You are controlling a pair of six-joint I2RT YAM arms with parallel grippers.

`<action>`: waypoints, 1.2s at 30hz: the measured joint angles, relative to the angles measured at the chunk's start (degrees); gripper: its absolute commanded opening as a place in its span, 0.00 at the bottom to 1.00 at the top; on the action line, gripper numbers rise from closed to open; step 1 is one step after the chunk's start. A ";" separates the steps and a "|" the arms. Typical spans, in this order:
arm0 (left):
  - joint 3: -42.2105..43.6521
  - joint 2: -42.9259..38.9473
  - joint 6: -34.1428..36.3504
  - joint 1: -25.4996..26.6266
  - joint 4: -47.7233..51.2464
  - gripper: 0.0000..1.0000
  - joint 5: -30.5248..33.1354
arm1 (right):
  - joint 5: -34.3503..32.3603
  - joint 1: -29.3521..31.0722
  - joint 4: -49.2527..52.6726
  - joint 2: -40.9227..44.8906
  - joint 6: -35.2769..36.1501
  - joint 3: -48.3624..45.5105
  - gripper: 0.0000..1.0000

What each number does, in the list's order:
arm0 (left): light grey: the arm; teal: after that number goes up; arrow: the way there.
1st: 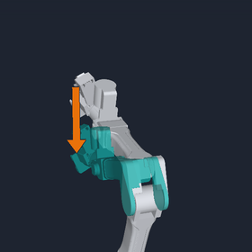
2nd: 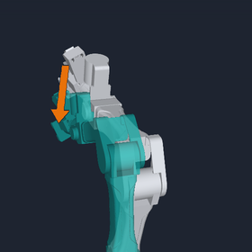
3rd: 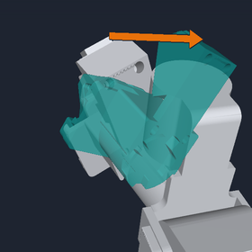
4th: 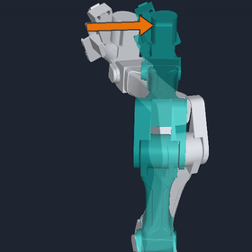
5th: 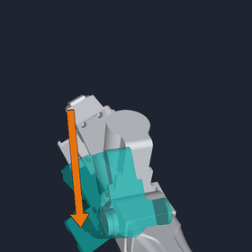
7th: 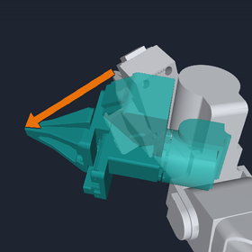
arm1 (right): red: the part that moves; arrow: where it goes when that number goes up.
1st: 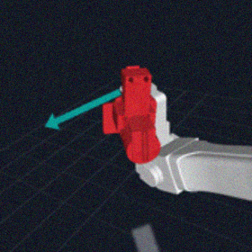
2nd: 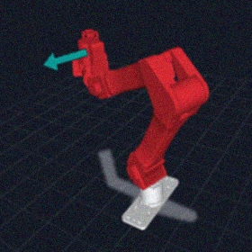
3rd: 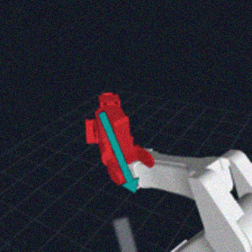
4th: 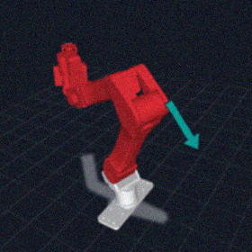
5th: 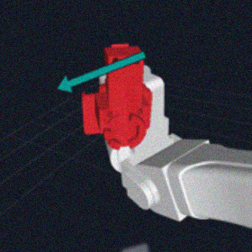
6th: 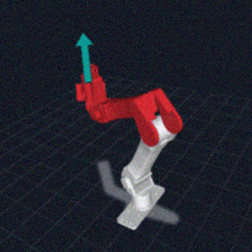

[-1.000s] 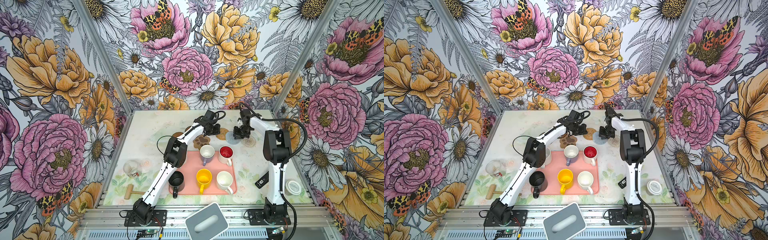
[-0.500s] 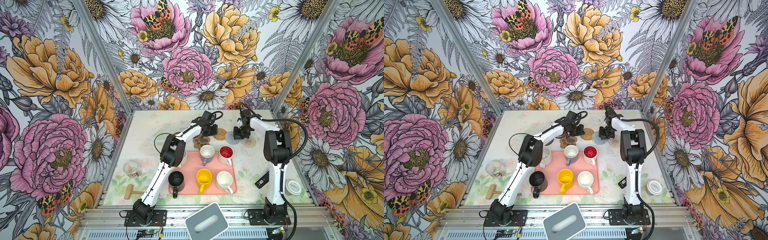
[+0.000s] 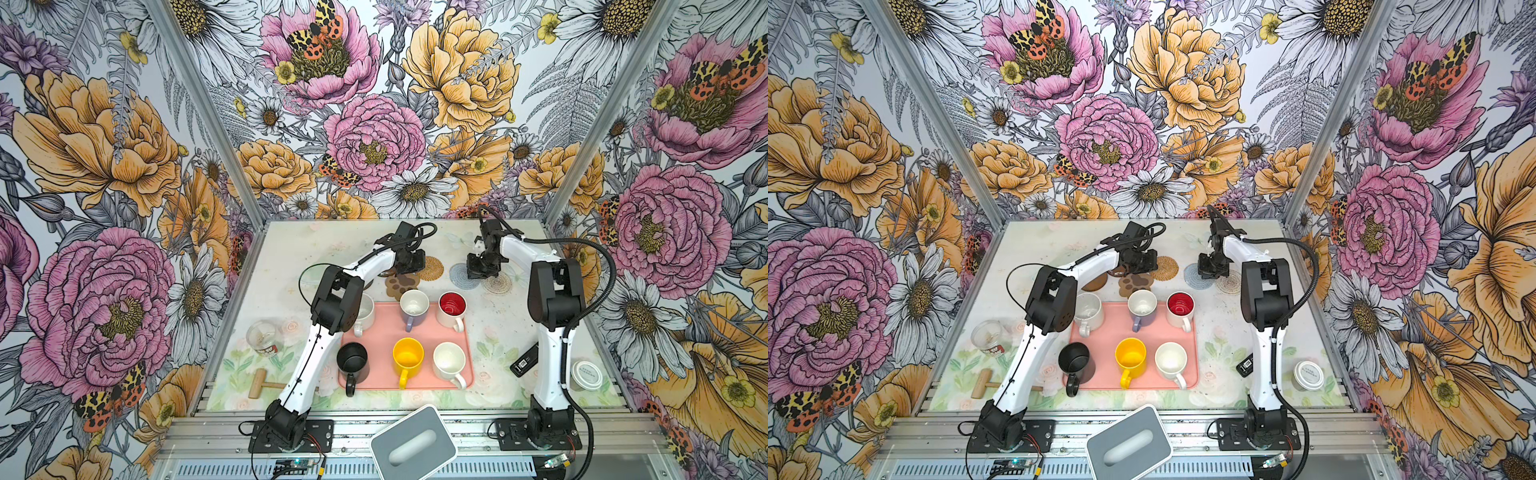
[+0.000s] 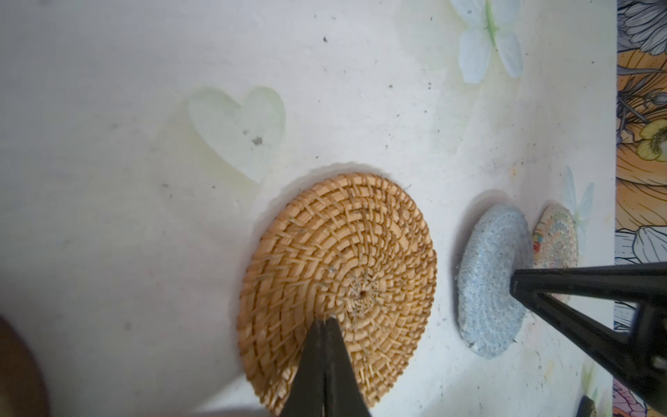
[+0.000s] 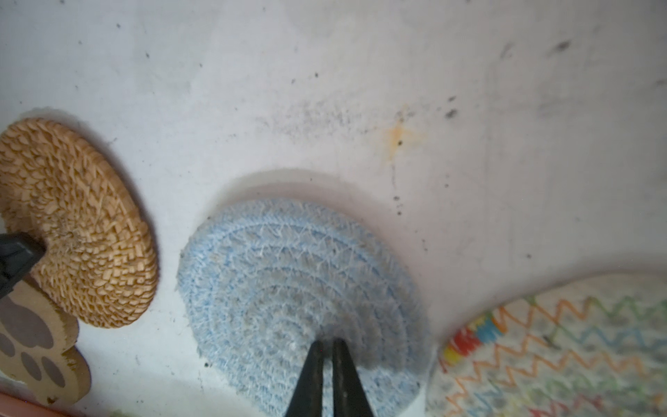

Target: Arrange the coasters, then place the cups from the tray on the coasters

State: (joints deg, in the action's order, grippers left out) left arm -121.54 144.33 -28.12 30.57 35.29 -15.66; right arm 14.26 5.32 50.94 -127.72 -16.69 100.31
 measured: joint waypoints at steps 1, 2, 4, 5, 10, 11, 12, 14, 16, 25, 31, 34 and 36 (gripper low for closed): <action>0.39 -0.26 0.07 -0.04 -0.02 0.00 0.07 | 0.00 0.00 0.02 -0.02 0.00 0.07 0.11; 0.79 -0.52 0.17 -0.07 -0.07 0.00 0.13 | 0.00 0.00 0.17 -0.11 -0.09 0.26 0.11; 1.64 -1.03 0.42 -0.07 -0.22 0.00 0.26 | 0.13 -0.02 1.07 -0.59 -0.26 1.18 0.11; 1.88 -1.20 0.52 -0.07 -0.22 0.00 0.26 | 0.17 -0.02 1.38 -0.74 -0.37 1.53 0.11; 2.36 -1.53 1.25 -0.02 -0.22 0.00 0.26 | 0.26 -0.07 3.76 -2.14 -0.44 4.00 0.11; 2.36 -1.53 1.27 0.04 -0.22 0.00 0.26 | 0.35 -0.07 4.44 -2.51 -0.42 4.68 0.11; 2.36 -1.53 1.29 0.07 -0.22 0.00 0.26 | 0.37 -0.07 4.90 -2.84 -0.44 5.25 0.11; 2.36 -1.53 1.31 0.07 -0.22 0.00 0.24 | 0.39 -0.07 6.03 -3.50 -0.50 6.47 0.11; 2.36 -1.53 1.33 0.22 -0.22 0.00 0.22 | 0.42 -0.07 6.95 -4.15 -0.74 7.67 0.10; 2.36 -1.66 1.64 0.33 0.04 0.00 0.20 | 1.11 -0.04 8.94 -8.00 -1.92 14.14 0.09; 2.36 -1.73 1.66 0.33 0.37 0.00 0.02 | 1.27 -0.04 9.57 -8.96 -1.95 15.89 0.09; 2.27 -1.75 1.66 0.37 0.59 0.00 -0.02 | 1.31 -0.04 9.68 -8.98 -1.92 15.91 0.08; 2.05 -1.75 1.68 0.42 0.96 0.00 -0.22 | 1.44 -0.04 9.68 -8.98 -1.92 15.91 0.09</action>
State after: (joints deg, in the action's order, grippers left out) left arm -119.48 142.58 -26.44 30.98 36.25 -15.88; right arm 15.70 5.28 60.62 -136.70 -18.61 116.22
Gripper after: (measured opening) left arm 0.048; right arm 0.085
